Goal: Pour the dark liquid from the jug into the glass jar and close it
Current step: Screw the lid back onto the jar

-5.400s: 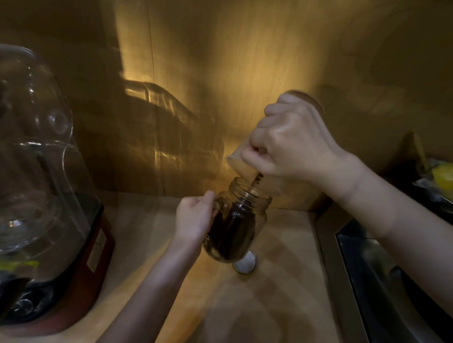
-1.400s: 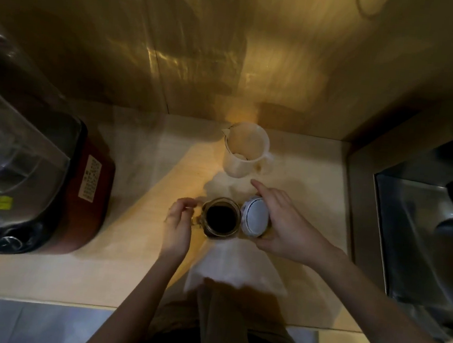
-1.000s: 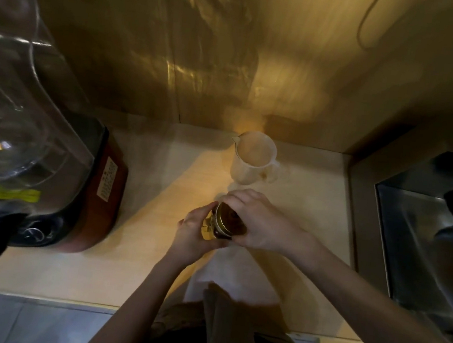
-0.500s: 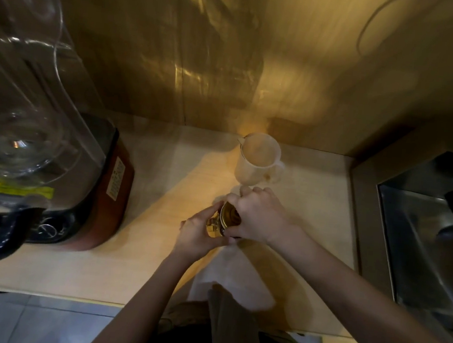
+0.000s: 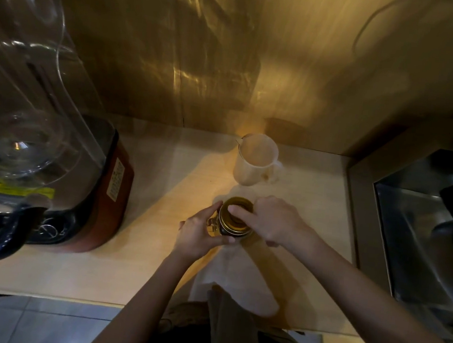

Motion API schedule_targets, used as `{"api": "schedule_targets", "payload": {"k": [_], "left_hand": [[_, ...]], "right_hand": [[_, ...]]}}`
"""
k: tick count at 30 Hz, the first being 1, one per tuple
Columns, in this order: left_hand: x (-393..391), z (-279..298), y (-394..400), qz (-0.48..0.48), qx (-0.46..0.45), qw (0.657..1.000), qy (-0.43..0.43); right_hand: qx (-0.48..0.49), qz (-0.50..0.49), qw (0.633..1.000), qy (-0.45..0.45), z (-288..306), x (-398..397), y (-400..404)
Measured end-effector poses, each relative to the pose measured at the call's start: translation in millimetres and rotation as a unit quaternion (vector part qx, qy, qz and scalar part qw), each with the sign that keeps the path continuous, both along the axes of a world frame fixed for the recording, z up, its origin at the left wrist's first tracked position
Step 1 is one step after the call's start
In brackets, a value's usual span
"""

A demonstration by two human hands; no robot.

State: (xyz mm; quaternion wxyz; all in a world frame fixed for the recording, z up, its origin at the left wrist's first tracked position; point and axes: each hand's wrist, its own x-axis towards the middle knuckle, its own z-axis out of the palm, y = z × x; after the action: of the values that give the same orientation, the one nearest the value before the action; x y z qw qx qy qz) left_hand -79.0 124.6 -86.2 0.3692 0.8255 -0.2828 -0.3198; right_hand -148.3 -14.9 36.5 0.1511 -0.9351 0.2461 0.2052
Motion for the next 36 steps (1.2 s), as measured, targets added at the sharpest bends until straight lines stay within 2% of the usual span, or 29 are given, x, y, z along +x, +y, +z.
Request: {"api": "schedule_targets", "payload": {"k": [3,6,8,14,18,20,23,26,28,33,35,36], "left_hand": [[-0.4,0.4,-0.3,0.002,0.000,1.000,-0.003],[-1.2,1.3,-1.0,0.005,0.002,1.000,-0.010],[-1.9,2.3,-0.9,0.005,-0.001,1.000,-0.010],[-3.1,4.8,-1.3,0.010,0.001,1.000,-0.014],[-3.1,2.8,-1.1,0.013,-0.001,1.000,-0.005],[-3.9,3.1,-1.3,0.017,-0.002,1.000,-0.001],[-4.7,5.2,-2.8,0.020,-0.004,1.000,-0.004],[-4.4,4.8,-3.5,0.020,0.004,1.000,-0.010],[-3.0,4.9,-2.9,0.019,0.009,1.000,-0.008],[-0.3,7.5,-2.4,0.004,0.018,1.000,-0.002],[-0.6,8.0,-2.6,0.008,0.019,1.000,-0.003],[-0.6,7.6,-2.6,0.009,0.017,1.000,-0.004]], "right_hand": [[-0.012,0.097,0.993,-0.070,1.6,3.1,-13.6],[0.047,0.203,0.978,-0.023,-11.8,6.2,-19.8],[0.064,0.224,0.972,-0.010,-20.8,6.9,-19.2],[0.038,0.151,0.988,0.011,-19.4,0.3,-18.7],[-0.040,0.149,0.987,0.038,-1.1,-0.4,-18.4],[-0.063,0.152,0.986,0.020,2.5,1.6,-17.3],[-0.018,0.202,0.978,-0.043,-4.8,4.1,-18.8],[0.032,0.229,0.973,-0.002,-14.6,6.3,-17.9],[0.014,0.202,0.979,0.002,-19.1,7.3,-17.8],[-0.108,0.129,0.986,0.004,-1.6,6.6,-18.5],[-0.082,0.139,0.986,-0.031,-9.9,2.2,-22.5],[-0.039,0.155,0.986,-0.055,-17.6,-1.5,-24.2]]}}
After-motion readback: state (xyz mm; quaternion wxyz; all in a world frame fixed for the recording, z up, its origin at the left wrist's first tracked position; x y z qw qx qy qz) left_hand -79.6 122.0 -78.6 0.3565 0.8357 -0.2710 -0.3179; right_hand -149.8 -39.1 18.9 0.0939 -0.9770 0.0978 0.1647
